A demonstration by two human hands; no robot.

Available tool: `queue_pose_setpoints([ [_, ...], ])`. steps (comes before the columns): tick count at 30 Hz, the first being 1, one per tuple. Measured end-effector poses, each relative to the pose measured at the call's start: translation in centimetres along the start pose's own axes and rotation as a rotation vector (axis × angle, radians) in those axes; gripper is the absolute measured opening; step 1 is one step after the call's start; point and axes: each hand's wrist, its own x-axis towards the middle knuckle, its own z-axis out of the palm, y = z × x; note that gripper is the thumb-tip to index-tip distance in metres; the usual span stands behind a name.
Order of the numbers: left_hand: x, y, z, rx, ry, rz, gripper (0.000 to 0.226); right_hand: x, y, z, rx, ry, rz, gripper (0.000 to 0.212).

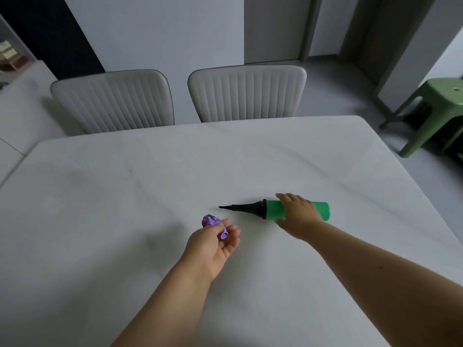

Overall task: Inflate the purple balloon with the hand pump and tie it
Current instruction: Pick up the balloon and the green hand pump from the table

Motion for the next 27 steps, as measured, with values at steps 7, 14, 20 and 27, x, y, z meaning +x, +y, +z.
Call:
queue_pose_setpoints([
  [7,1.1,0.9,-0.2,-0.074,0.033,0.052,0.022,-0.1,-0.4,1.7,-0.197,-0.031,-0.073,0.056],
  [14,2.1,2.6,0.6,-0.21,0.051,0.111,0.027,-6.8,-1.7,-2.2,0.313,0.051,0.047,0.054],
  [20,1.5,3.8,2.0,-0.264,-0.021,0.13,0.032,-12.7,-2.2,-4.7,0.867,-0.272,-0.038,0.039],
  [27,0.3,3.9,3.3,-0.225,-0.13,0.168,0.034,-14.0,-3.0,-5.4,1.176,-0.491,0.017,0.028],
])
